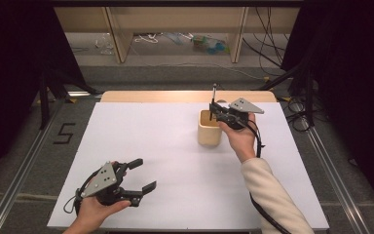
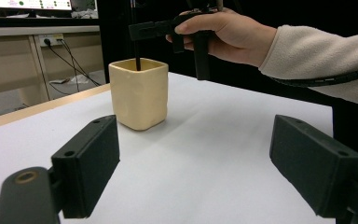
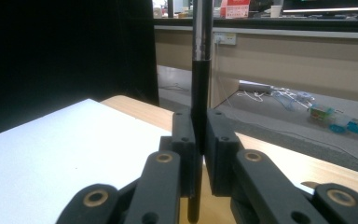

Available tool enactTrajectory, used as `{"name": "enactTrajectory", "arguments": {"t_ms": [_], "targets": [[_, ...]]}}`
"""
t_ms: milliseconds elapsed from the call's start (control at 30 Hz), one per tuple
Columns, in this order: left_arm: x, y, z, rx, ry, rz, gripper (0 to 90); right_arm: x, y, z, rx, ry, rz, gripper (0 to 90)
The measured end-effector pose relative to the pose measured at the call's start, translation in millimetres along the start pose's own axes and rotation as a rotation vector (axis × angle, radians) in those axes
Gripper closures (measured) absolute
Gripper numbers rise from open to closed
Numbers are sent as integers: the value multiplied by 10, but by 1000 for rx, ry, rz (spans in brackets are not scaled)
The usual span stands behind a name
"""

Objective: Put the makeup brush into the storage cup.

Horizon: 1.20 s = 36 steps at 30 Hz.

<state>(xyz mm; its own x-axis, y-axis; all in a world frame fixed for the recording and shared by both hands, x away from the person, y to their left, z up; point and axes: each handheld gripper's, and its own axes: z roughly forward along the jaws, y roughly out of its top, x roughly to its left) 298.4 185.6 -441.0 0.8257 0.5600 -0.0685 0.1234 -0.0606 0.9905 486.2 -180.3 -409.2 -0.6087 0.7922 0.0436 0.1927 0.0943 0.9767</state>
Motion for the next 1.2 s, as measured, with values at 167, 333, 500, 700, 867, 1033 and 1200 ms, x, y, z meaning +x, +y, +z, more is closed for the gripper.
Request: {"name": "enactTrajectory", "arguments": {"t_ms": [167,333,500,700,867,1033,1200], "targets": [[0,1,0,-1,0,-1,158,0,-7,4,-2,1,2,841],[0,0,0,-1,0,0,158,-7,-18,9,5,-1,-1,841],[1,0,0,1,1,1,158,-12,-33,15,2,0,7,840],[0,0,-1,0,1,0,158,-9,-46,23,13,1,-1,840],[-1,0,0,0,1,0,158,-9,-54,29,8,7,-1,840],[1,0,0,0,1,0,158,-1,-69,41,17,4,-4,840],[0,0,0,0,1,1,158,3,-78,46,18,4,-3,840]]}}
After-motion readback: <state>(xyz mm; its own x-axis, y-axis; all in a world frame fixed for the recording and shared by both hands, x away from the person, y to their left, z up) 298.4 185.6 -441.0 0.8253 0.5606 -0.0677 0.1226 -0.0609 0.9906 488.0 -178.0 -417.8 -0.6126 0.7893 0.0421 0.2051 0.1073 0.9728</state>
